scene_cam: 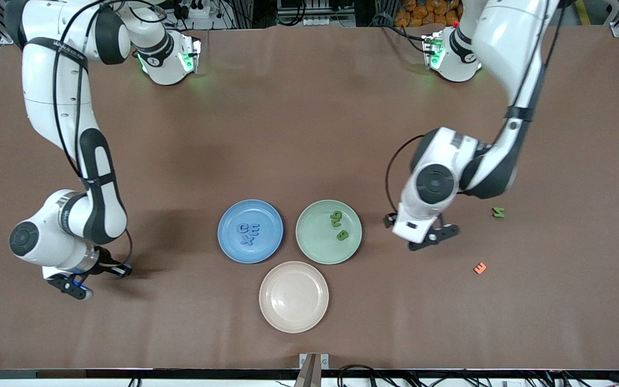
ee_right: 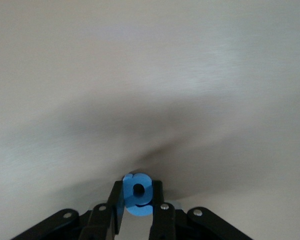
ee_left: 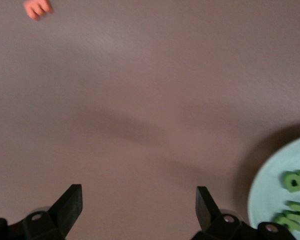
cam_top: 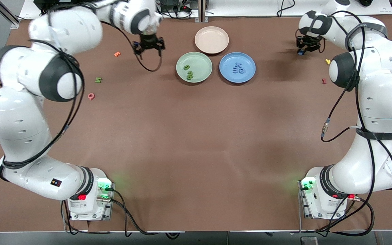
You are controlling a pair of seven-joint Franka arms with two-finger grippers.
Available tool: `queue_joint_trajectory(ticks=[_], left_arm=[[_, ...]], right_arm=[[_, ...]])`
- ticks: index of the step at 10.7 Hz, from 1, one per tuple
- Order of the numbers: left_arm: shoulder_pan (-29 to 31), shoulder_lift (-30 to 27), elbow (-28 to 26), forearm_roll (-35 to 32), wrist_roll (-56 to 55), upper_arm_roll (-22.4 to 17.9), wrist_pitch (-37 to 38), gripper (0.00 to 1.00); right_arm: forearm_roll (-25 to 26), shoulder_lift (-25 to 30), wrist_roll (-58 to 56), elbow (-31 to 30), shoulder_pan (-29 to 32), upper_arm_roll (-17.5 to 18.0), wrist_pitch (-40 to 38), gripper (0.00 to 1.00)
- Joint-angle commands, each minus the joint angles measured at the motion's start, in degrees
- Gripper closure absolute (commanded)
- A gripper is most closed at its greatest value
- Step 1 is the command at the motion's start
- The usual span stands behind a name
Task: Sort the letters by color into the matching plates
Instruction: 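Place the green p on the green plate while the right gripper carries the e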
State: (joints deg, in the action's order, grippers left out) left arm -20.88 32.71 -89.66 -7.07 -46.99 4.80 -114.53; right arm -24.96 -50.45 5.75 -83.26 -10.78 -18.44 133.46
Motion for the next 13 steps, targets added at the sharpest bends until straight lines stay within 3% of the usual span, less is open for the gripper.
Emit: queue_joint_trajectory(ticks=[1,4,7,10,13], left_arm=[[8.0,-8.1,-6.8,-0.3,15.0,0.9,3.1,0.00],[11.2,-13.6,-13.5,1.4,22.5,1.0,2.4,0.00],[15.5,-21.7,-24.0,1.5,32.5,1.1,-2.7,0.00],[18.1,-27.2,-31.6,1.5,40.0,1.1,-6.8,0.00],[23.1,-29.6,-38.3,1.5,49.2,1.1,-13.5,0.00]], right_arm=[[4.9,0.7,-2.1,1.9,-2.5,3.7,-0.1,0.87],[7.3,1.4,-2.2,3.6,-5.1,7.7,-0.3,0.86],[7.5,3.2,2.5,3.6,-7.9,12.6,-0.4,0.86],[7.6,5.2,9.3,3.5,-11.4,15.2,-2.2,0.85],[7.6,5.6,12.1,2.8,-15.6,15.3,-4.3,0.85]])
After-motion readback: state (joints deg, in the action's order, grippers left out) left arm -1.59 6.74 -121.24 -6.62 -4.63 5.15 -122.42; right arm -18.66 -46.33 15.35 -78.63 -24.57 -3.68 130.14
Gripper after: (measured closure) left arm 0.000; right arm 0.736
